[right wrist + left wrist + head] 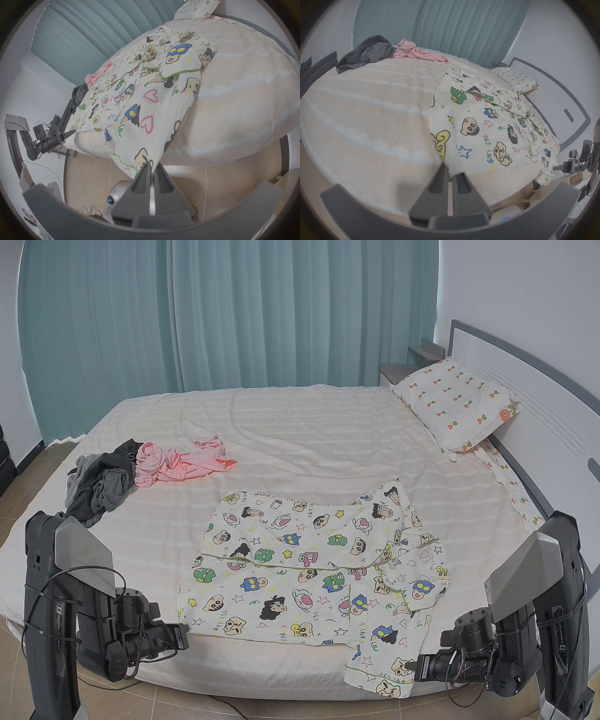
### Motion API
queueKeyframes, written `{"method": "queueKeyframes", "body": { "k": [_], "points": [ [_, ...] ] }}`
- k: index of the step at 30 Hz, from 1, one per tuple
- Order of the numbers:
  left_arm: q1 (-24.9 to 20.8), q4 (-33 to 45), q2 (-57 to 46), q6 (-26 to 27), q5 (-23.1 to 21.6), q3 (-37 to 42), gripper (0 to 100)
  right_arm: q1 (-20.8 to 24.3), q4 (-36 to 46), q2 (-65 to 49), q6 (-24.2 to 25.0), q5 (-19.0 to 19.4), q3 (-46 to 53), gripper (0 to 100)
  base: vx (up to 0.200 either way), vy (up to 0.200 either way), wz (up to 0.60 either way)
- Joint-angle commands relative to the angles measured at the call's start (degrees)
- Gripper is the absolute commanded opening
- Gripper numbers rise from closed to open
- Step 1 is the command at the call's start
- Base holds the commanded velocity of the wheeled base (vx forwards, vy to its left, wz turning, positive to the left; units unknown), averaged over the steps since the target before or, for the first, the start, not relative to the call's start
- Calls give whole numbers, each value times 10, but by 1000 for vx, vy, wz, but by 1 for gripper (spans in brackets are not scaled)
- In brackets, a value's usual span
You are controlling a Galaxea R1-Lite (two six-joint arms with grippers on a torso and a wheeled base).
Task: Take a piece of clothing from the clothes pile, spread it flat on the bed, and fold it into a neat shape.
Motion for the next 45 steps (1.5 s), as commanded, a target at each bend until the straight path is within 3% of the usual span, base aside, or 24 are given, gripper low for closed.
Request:
{"method": "queueKeyframes", "body": {
  "k": [1,7,19,26,27,33,36,39,45],
  "points": [
    [1,-11,-14,0,1,33,0,0,-8,-22,0,3,20,0,0,0,0],
    [3,-11,-21,0,1,51,0,5,-7,-42,-3,25,49,0,0,0,0],
    [23,-11,-25,-5,-2,64,0,3,-6,-39,-5,24,49,0,0,0,0],
    [64,-11,-49,-35,-70,38,0,3,-6,-32,-5,23,49,0,0,0,0],
    [72,-11,-48,-36,-93,24,100,4,-6,-34,-5,24,49,0,0,0,0],
    [78,-7,-34,-35,-122,-28,100,7,-6,-34,-5,23,49,0,0,0,0],
    [77,39,-34,-33,-128,-67,100,5,-6,-34,-5,23,49,0,0,0,0],
    [80,138,-36,-10,-159,-116,100,4,-6,-33,-5,21,49,0,0,0,0],
    [90,208,-42,22,-188,-158,100,3,-6,-30,-5,22,49,0,0,0,0]
  ]
}}
